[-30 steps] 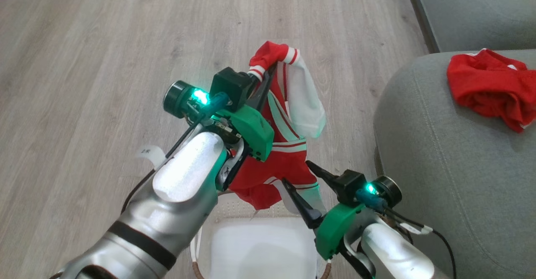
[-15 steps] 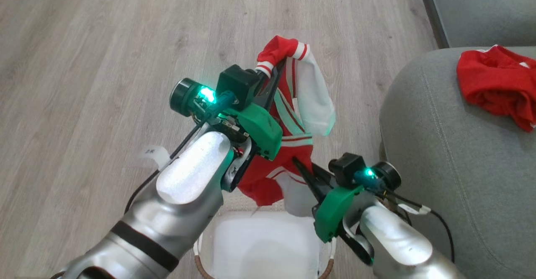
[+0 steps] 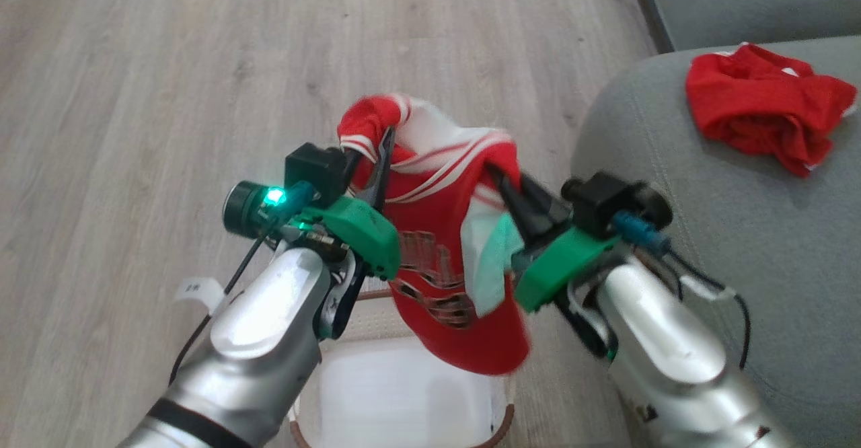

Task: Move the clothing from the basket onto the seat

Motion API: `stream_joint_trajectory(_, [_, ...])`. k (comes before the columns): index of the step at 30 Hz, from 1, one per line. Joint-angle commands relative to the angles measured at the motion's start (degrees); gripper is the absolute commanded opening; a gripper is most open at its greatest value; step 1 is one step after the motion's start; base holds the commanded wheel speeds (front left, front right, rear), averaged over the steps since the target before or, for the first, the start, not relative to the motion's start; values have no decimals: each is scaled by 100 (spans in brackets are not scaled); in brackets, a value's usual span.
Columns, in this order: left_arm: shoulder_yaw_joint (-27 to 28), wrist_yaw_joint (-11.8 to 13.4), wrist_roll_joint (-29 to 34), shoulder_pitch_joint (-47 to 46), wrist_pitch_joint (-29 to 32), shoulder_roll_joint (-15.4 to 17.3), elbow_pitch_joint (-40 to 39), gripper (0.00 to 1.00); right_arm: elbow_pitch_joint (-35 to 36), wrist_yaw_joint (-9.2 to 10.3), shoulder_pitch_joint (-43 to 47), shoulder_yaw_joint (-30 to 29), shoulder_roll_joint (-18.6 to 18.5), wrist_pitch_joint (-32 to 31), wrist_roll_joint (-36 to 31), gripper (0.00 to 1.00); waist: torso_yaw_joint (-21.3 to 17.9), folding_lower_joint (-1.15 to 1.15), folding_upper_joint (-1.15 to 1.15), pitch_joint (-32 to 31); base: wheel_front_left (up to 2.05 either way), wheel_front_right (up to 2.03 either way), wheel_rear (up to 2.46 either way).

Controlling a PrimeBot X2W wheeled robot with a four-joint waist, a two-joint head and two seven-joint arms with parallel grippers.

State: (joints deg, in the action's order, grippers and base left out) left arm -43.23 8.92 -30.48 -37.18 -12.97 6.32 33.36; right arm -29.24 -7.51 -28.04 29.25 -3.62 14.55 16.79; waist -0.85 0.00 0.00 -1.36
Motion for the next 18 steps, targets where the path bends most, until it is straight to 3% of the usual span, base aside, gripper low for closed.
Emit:
stream_joint_trajectory(1, [280,37,-36,-198,-75,142,-211,100,334,2,-354,-79,37,44,-85,0,-127,0,0,2,0,0,0])
stream_joint_trajectory(10, [352,13,-51,153,-173,191,-335,100,695,2,-754,-569,-377,45,-341,0,-657,0,0,13,0,0,0])
stream_joint_trajectory(18, [318,-9,105,408,-197,218,-472,100,957,2,-982,-873,-781,45,-438,0,-1400,0,0,74,0,0,0])
